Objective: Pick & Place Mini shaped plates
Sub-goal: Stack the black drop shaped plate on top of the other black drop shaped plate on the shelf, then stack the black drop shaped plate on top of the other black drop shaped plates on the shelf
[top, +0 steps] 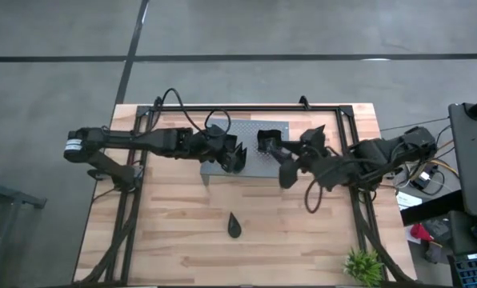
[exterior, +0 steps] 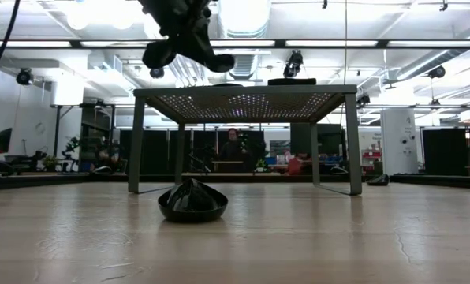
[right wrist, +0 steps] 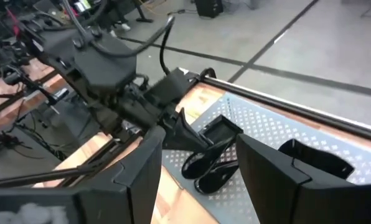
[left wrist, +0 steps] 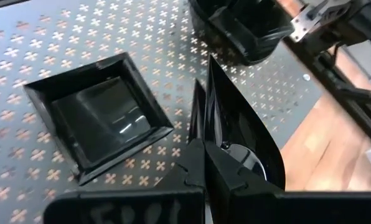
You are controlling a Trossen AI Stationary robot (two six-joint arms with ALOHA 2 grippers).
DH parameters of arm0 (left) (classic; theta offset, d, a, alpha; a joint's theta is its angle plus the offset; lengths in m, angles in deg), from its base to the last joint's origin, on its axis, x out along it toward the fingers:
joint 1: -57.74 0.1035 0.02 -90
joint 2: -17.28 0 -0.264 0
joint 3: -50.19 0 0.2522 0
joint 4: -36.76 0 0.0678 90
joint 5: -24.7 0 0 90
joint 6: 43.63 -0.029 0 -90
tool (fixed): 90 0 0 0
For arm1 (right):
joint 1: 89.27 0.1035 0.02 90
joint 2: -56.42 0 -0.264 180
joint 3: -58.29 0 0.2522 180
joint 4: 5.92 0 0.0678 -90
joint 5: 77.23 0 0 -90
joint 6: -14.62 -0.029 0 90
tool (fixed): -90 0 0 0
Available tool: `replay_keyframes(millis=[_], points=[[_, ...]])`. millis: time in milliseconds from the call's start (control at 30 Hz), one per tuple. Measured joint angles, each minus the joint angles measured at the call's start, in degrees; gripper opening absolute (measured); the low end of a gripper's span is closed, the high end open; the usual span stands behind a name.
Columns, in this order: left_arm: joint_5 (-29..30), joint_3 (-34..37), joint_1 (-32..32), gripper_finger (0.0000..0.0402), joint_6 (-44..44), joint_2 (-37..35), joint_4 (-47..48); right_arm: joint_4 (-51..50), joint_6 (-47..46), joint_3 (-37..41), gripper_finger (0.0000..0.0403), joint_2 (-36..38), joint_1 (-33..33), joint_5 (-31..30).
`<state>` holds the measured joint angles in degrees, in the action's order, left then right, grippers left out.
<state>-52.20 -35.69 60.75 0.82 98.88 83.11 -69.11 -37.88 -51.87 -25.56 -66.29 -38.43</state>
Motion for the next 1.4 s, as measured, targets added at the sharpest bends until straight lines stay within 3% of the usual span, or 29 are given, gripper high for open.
replay_keyframes(millis=[167,900,1400], points=[[-0.07,1.56,0.28,0.0000,-1.26,0.81,-5.05,-0.02,2.05,0.00,0.0203,1.41,-0.02,-0.38],[-3.59,1.28,2.22,0.0001,-7.78,3.80,-4.64,-0.08,3.17,0.28,0.0203,0.92,-0.66,-1.49],[-2.73,1.28,2.64,0.0069,-6.60,3.09,-5.38,-2.09,3.32,0.30,0.0203,0.92,-1.79,-1.45]])
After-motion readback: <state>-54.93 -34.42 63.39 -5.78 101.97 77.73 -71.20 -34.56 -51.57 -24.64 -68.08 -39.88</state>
